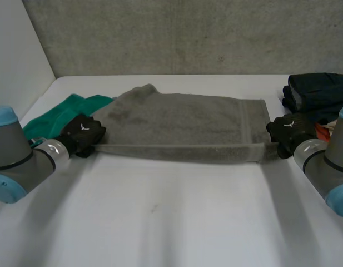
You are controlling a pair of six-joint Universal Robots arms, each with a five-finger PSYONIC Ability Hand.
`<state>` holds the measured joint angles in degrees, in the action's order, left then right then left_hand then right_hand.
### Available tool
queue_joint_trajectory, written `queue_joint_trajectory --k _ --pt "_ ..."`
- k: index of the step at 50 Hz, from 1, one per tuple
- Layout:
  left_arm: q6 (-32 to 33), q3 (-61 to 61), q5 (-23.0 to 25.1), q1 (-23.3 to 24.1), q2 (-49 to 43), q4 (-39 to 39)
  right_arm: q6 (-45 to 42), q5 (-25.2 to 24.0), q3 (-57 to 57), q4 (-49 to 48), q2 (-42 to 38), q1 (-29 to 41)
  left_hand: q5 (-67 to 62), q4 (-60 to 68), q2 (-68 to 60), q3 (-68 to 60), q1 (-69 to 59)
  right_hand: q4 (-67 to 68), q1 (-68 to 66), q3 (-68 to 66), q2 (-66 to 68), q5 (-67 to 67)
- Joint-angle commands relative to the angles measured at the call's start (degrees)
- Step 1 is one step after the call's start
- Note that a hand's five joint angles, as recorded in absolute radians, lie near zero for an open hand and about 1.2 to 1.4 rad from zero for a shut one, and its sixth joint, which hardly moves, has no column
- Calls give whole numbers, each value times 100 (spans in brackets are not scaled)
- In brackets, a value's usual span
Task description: Fold the laundry.
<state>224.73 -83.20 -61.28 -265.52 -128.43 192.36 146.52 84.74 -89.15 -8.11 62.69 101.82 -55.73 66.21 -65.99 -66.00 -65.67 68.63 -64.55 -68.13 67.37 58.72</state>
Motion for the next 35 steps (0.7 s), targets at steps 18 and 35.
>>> queue_joint_trajectory --k 18,35 --pt "97 137 -288 -351 -76 -392 -79 122 161 152 24 -321 2086 -2135 2112 2114 2081 1137 -1545 -1187 1263 1128" --pt "211 348 -253 -132 -235 -629 -79 192 161 187 24 -277 2135 -2183 2161 2162 2129 1137 -1545 -1187 1263 1128"
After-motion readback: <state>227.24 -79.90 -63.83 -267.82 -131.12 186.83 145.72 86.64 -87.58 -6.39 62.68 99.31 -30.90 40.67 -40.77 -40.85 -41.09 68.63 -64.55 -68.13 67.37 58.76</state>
